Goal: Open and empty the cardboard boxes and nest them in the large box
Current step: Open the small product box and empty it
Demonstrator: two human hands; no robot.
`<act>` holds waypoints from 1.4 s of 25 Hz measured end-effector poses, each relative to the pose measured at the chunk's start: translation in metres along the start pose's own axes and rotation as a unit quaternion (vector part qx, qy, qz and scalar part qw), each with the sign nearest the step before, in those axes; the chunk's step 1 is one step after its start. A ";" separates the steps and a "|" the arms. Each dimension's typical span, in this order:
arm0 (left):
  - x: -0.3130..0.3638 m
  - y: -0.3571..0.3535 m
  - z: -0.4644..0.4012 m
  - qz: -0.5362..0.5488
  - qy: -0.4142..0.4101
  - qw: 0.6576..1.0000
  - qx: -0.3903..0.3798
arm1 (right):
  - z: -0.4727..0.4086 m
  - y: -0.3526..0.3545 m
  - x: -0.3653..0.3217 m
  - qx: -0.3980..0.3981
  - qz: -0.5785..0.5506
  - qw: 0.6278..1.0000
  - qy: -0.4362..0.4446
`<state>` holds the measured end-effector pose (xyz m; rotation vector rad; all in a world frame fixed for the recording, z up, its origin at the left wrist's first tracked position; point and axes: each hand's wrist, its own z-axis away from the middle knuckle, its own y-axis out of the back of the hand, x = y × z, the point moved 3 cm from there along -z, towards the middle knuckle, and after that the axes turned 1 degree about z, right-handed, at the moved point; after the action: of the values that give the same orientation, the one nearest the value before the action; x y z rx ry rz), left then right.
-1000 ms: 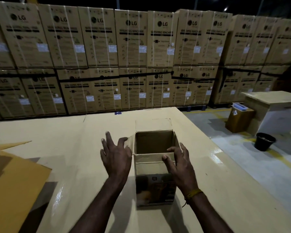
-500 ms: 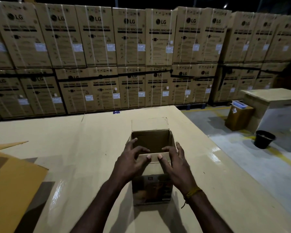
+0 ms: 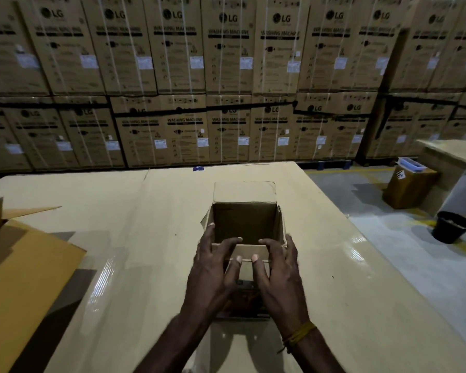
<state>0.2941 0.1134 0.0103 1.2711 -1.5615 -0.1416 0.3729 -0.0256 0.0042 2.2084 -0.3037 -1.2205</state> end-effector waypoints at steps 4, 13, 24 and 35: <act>0.007 0.003 0.012 0.026 0.015 0.999 0.031 | 0.011 0.004 0.000 -0.005 -0.025 1.000 0.007; 0.015 0.012 0.042 0.050 0.046 0.998 0.018 | 0.039 0.021 -0.009 -0.026 -0.054 0.998 -0.004; -0.004 0.061 0.131 0.173 0.005 0.985 -0.015 | 0.148 0.008 -0.059 0.063 -0.047 0.997 -0.007; -0.039 0.118 0.255 0.150 -0.042 0.987 0.023 | 0.278 -0.004 -0.107 0.070 -0.005 0.997 0.036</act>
<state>0.0197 0.0682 -0.0473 1.0602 -1.8188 0.0335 0.0824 -0.0805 -0.0363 2.3706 -0.3579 -1.1529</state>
